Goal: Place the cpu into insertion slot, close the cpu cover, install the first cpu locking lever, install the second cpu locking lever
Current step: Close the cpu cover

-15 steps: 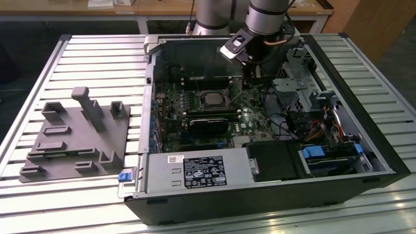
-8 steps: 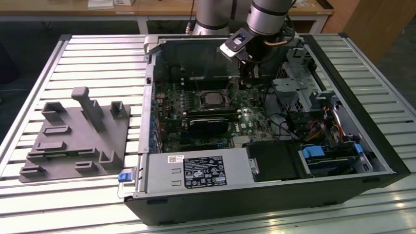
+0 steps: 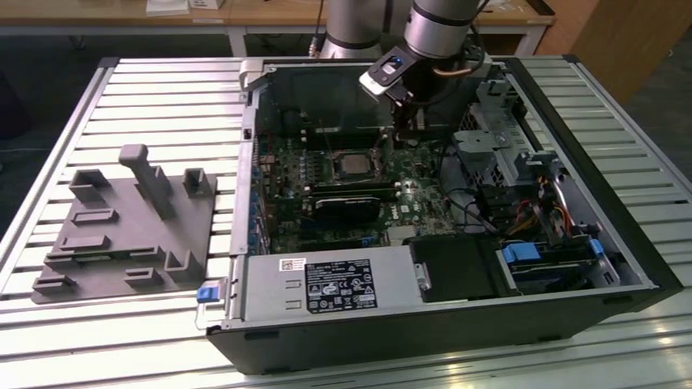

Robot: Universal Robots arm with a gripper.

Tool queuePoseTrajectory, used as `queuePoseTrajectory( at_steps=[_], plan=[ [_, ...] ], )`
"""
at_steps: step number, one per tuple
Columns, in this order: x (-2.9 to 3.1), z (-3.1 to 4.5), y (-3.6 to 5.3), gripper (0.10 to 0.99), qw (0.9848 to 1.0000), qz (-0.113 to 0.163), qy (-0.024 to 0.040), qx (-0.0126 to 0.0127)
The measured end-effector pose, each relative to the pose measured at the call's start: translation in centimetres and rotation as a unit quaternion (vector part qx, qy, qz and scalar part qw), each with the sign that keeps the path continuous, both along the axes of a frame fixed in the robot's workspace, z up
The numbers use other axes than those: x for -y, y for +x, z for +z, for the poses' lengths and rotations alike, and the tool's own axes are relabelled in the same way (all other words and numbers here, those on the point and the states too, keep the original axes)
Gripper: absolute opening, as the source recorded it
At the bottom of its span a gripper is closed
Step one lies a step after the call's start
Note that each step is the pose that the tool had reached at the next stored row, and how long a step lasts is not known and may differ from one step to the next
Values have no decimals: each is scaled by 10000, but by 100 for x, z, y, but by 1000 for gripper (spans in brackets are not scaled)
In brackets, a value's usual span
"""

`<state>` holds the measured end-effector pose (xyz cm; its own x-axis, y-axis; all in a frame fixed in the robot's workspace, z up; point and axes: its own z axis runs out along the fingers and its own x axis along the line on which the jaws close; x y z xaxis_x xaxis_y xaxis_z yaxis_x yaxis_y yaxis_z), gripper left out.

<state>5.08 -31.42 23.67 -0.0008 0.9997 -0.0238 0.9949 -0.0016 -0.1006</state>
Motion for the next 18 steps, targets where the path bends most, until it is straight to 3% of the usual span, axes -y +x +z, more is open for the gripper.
queuePoseTrajectory(
  at_steps=[8, 14, 16, 17, 18],
  plan=[
    [0, 1, -197, 106, 10000, 0, -1, 28],
    [0, 1, -259, 106, 10000, 0, -1, 53],
    [0, 1, -277, 106, 10000, 0, -2, 83],
    [0, 0, -292, 106, 9999, 1, -1, 125],
    [0, -1, -310, 106, 9998, 1, -1, 183]
  ],
)
